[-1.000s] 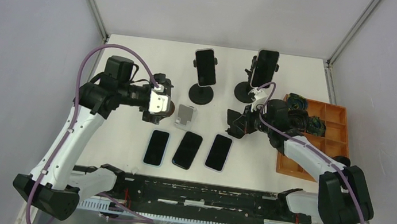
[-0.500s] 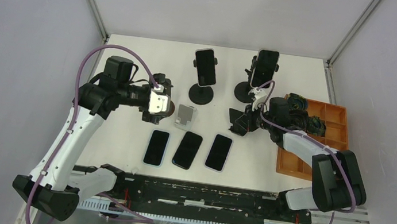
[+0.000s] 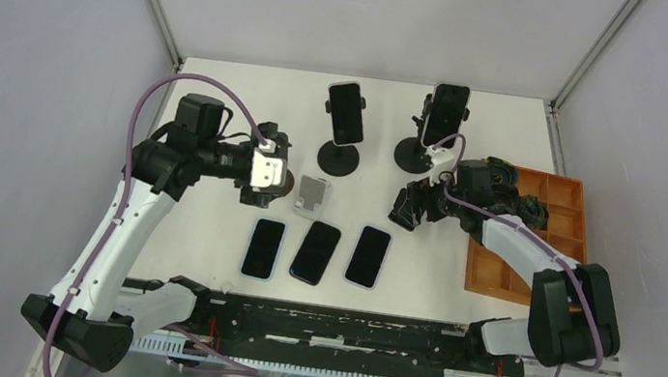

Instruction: Remove the phone from the phone stand

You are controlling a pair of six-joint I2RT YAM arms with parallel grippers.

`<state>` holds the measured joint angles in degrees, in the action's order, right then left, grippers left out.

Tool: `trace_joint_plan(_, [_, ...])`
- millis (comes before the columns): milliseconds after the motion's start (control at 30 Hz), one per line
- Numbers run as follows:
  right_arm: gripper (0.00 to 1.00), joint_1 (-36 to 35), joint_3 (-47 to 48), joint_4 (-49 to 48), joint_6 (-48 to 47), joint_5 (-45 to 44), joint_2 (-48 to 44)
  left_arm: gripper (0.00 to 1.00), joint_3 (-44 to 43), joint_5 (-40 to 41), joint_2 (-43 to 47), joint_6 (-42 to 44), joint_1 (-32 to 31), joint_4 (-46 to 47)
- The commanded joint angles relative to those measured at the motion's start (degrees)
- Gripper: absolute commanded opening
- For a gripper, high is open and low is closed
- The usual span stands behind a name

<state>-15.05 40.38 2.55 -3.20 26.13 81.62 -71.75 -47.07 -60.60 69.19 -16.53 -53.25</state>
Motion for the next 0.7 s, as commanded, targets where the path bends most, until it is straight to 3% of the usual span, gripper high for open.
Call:
trace_joint_plan(0, [0.98,0.2,0.7,1.8,0.1,-8.7,-8.7,1.00,-1.0,-1.3,-0.6,-6.8,0.0,3.2])
trace_joint_plan(233, [0.98,0.0,1.7,2.3,3.1,-7.7,-18.9,1.00,-7.0,4.4,-6.0,-22.6,0.0,7.4])
trace_joint_plan(333, [0.98,0.0,0.4,-2.1,18.3,-7.4,-23.1,1.00,-11.6,8.3,-9.3,-29.4,0.1,8.6])
trace_joint_plan(567, [0.98,0.1,-7.0,-18.0,25.8,8.1,-26.2,1.00,-17.1,13.7,-15.3,-37.6,0.0,8.0])
trace_joint_plan(667, [0.98,-0.1,-6.2,-17.4,26.6,9.7,-24.8,1.00,-15.6,17.2,-16.1,-44.1,0.1,13.1])
